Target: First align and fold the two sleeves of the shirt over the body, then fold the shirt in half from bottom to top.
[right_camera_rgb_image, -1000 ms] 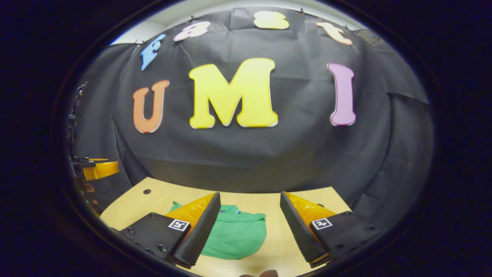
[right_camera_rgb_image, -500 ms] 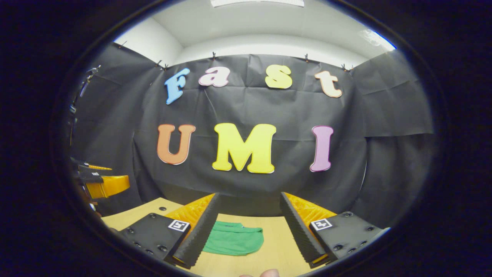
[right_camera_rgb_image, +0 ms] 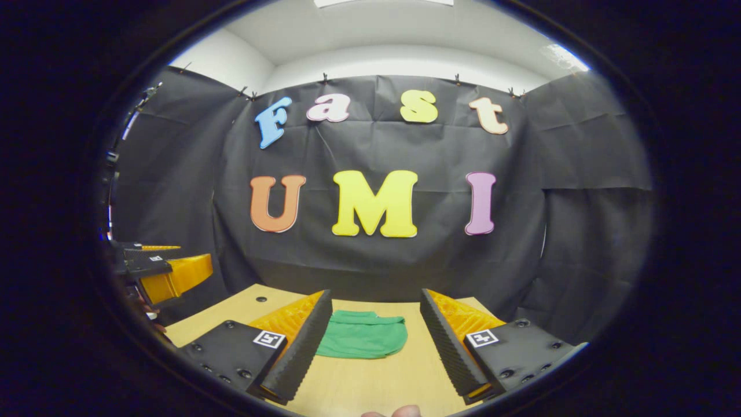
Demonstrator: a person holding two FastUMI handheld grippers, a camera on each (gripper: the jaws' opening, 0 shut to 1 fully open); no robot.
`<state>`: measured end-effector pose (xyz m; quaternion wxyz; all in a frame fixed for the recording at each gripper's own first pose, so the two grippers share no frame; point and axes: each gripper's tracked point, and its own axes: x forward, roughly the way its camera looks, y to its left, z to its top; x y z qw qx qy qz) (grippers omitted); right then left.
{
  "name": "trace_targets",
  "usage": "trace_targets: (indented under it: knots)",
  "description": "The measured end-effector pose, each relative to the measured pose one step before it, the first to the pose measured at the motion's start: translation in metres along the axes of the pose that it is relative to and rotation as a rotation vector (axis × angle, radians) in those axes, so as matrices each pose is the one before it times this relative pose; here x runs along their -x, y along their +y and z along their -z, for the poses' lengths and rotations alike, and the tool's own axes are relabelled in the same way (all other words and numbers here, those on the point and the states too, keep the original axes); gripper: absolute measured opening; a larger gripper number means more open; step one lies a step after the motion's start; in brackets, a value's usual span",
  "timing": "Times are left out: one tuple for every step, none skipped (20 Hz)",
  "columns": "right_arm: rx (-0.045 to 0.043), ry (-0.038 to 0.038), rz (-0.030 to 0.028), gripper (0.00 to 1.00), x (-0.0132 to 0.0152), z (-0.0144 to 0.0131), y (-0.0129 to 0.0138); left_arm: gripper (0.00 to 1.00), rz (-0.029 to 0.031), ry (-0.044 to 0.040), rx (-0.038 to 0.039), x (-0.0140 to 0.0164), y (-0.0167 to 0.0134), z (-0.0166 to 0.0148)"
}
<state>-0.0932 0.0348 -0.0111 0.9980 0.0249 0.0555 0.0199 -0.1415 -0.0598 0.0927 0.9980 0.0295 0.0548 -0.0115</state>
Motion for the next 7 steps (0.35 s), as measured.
trace_targets:
  knots:
    - [0.00142, -0.00657, 0.00189, 0.91, -0.00041, -0.00037, -0.00024, 0.94, 0.00465, -0.00241, -0.00703, 0.00100, -0.00158, -0.00192]
    - [-0.00084, -0.00506, 0.00187, 0.91, -0.00005, -0.00181, -0.00102, 0.94, 0.00308, -0.00562, -0.00896, 0.00135, -0.00053, -0.00211]
    - [-0.00362, -0.00401, 0.00154, 0.91, 0.00161, -0.00154, 0.00221, 0.94, 0.00277, -0.00588, -0.00834, 0.00034, -0.00095, -0.00271]
    - [-0.00159, -0.00391, 0.00049, 0.91, 0.00016, -0.00213, 0.00306, 0.94, 0.00245, -0.00414, -0.00611, -0.00108, -0.00174, -0.00036]
    - [0.00091, -0.00263, 0.00420, 0.91, 0.00096, -0.00097, -0.00202, 1.00, 0.00317, -0.00475, -0.00314, 0.00069, -0.00014, -0.00072]
    - [-0.00296, -0.00169, 0.00460, 0.97, 0.00095, -0.00139, -0.00123, 0.85, 0.00078, -0.00265, -0.00244, 0.00078, -0.00072, -0.00106]
    - [-0.00468, -0.00283, 0.00638, 0.91, -0.00022, -0.00154, -0.00149, 0.85, -0.00377, -0.00389, 0.00044, -0.00072, 0.00114, -0.00123]
